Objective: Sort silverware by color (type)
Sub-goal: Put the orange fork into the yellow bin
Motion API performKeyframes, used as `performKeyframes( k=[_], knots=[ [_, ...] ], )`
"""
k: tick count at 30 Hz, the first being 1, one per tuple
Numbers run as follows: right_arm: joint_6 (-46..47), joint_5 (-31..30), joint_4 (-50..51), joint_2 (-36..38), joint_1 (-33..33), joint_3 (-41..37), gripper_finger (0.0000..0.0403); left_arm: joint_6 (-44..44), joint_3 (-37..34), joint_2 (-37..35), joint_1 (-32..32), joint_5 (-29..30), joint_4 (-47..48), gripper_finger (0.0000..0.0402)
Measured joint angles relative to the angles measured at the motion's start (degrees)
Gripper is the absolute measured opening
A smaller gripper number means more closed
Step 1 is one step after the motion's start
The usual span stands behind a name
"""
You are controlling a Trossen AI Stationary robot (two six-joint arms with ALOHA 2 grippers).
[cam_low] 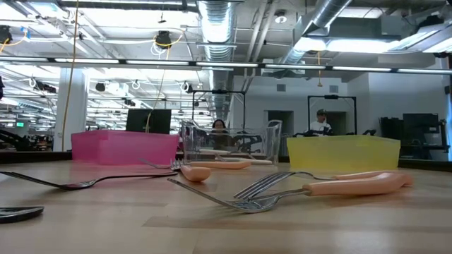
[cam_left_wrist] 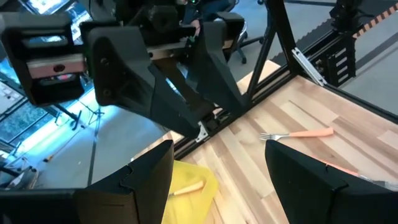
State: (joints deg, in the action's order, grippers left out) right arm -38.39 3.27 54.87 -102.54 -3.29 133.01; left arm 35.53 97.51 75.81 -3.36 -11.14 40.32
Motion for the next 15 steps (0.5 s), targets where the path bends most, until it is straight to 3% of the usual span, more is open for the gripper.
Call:
performKeyframes(
  k=[15],
  knots=[
    [0.6,-0.1,-0.2,0.0,0.0,0.0,0.0219,-0.2,0.0,0.0,0.0,-0.2,0.1,0.0238]
  ],
)
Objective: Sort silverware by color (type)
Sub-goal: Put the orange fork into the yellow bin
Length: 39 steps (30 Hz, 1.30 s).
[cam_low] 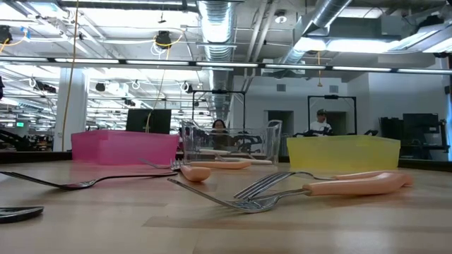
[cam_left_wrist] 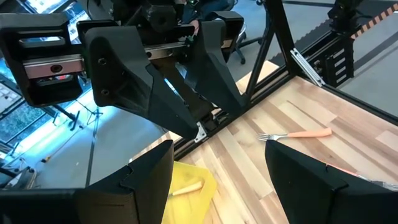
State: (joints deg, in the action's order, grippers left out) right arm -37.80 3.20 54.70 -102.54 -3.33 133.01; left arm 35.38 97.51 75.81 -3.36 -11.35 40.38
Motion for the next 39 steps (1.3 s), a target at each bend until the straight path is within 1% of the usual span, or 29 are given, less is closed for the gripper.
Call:
performKeyframes(
  k=[13,18,21,25,28,30,33,35,37,38,39],
  knots=[
    [0.0,0.0,-0.5,0.0,0.0,0.0,0.0219,-0.6,0.0,0.0,0.0,0.3,-0.6,0.0238],
    [0.4,-0.4,-3.5,0.9,0.0,0.4,0.0219,-5.7,0.0,-1.1,0.0,2.1,-3.4,0.0238],
    [0.7,-3.1,-5.4,3.7,0.0,1.8,0.0219,-9.4,1.8,-2.8,0.3,7.5,-6.5,0.0238],
    [2.7,-10.2,-5.6,10.7,0.0,1.5,0.0219,-12.6,8.3,-5.2,1.3,19.2,-7.1,0.0238],
    [7.6,-13.9,-1.1,15.4,0.6,1.5,0.0219,-14.4,11.6,-7.4,2.1,26.5,-4.7,0.0238],
    [12.4,-14.9,5.0,18.2,1.2,1.5,0.0219,-14.9,11.9,-9.9,2.3,28.2,-0.1,0.0238],
    [22.0,-15.8,17.0,21.3,2.1,1.5,0.0219,-18.9,11.8,-12.6,2.3,26.7,10.1,0.0238],
    [28.8,-15.9,26.1,22.2,2.4,1.5,0.0219,-24.5,11.3,-14.1,2.3,24.4,17.5,0.0238],
    [36.0,-16.6,34.8,22.5,2.2,1.2,0.0219,-30.8,8.6,-16.2,2.3,23.0,22.1,0.0237],
    [39.5,-17.4,36.0,22.5,1.9,-0.1,0.0219,-34.0,6.4,-17.2,2.5,22.5,23.7,0.0237],
    [42.3,-17.4,34.6,22.9,1.0,-2.6,0.0219,-36.9,3.5,-18.5,2.8,22.2,24.0,0.0236]
  ],
)
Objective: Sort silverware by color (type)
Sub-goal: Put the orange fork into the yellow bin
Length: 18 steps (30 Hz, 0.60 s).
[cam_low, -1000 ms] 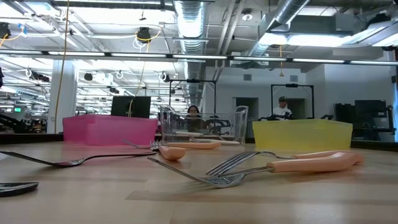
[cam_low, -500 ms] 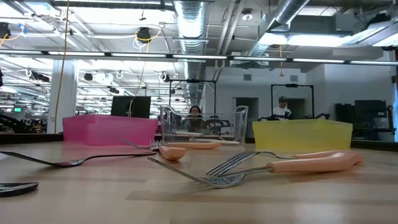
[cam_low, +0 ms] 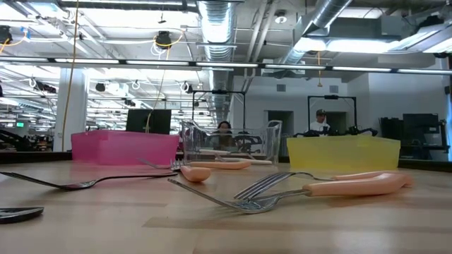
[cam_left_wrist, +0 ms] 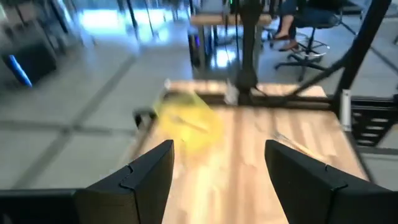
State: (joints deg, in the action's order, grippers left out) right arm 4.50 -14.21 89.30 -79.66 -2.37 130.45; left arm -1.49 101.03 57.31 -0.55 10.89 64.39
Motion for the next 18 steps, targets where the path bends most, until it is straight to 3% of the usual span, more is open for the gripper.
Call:
performKeyframes(
  k=[3,5,7,10,14,18],
  knots=[
    [2.9,1.7,-5.1,3.5,-4.8,-10.0,0.0219,-6.0,-10.5,-4.0,1.9,-1.6,-3.1,0.0232],
    [5.4,-1.7,-6.0,5.6,-7.9,-17.6,0.0219,-8.7,-18.4,-6.8,3.4,-2.4,-7.1,0.0228],
    [9.1,-3.8,-7.4,7.3,-10.5,-25.8,0.0219,-11.2,-26.2,-9.2,4.9,-2.9,-13.4,0.0224],
    [12.5,-4.3,-17.4,9.2,-13.8,-38.7,0.0219,-14.6,-36.4,-13.1,7.1,-3.0,-24.8,0.022],
    [14.1,-1.7,-32.3,9.3,-18.2,-53.7,0.0219,-18.2,-46.5,-15.5,9.0,-3.1,-36.1,0.022],
    [15.6,1.1,-43.4,7.9,-20.9,-63.4,0.0219,-22.2,-52.0,-15.7,9.7,-3.1,-42.9,0.022]
  ],
)
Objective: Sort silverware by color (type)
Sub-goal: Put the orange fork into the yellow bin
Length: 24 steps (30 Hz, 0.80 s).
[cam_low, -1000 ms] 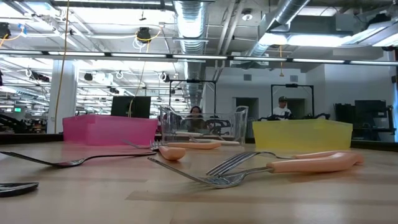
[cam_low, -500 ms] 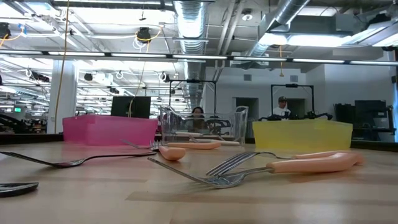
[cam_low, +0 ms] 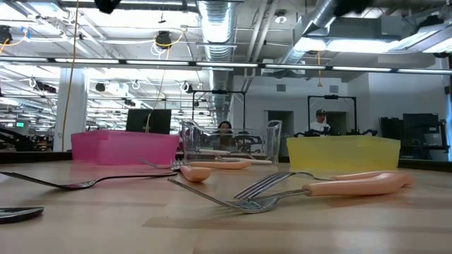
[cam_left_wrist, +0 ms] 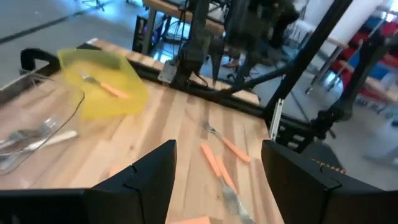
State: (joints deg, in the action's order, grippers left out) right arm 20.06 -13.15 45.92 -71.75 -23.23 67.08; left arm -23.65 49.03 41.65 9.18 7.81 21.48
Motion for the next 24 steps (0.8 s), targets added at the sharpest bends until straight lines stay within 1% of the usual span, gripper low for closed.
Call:
performKeyframes(
  k=[2,5,7,10,12,14,18,21,24],
  knots=[
    [0.0,2.0,-3.9,-2.2,-1.1,-3.3,0.0219,-1.4,-1.4,0.0,0.4,0.0,-3.6,0.022],
    [-0.6,3.4,-8.3,-5.9,-2.5,-6.3,0.0219,-2.1,-3.0,0.7,1.1,0.1,-3.8,0.022],
    [-1.1,3.9,-9.0,-9.2,-2.9,-6.8,0.022,-2.0,-3.6,0.9,1.7,0.0,-4.0,0.022],
    [-2.5,7.6,-10.8,-14.4,-2.9,-6.8,0.0228,-1.2,-3.5,0.3,2.5,0.0,-4.8,0.022],
    [-2.6,9.9,-12.6,-17.2,-2.9,-6.8,0.0241,-0.2,-3.5,-0.5,2.9,0.0,-3.9,0.022],
    [-2.6,11.4,-12.1,-19.9,-2.9,-6.4,0.0257,0.3,-3.5,-1.4,3.2,0.0,-4.1,0.022],
    [-2.8,11.8,-11.7,-24.3,-2.2,-5.8,0.0285,0.2,-3.5,-3.1,3.2,-0.6,-2.6,0.022],
    [-4.5,12.0,-11.1,-26.4,-1.4,-5.8,0.029,0.2,-3.5,-4.1,3.2,-1.1,-1.7,0.022],
    [-7.2,13.6,-9.1,-28.2,-0.8,-5.8,0.0291,0.2,-3.5,-4.8,3.2,-1.1,-0.8,0.022]
  ],
)
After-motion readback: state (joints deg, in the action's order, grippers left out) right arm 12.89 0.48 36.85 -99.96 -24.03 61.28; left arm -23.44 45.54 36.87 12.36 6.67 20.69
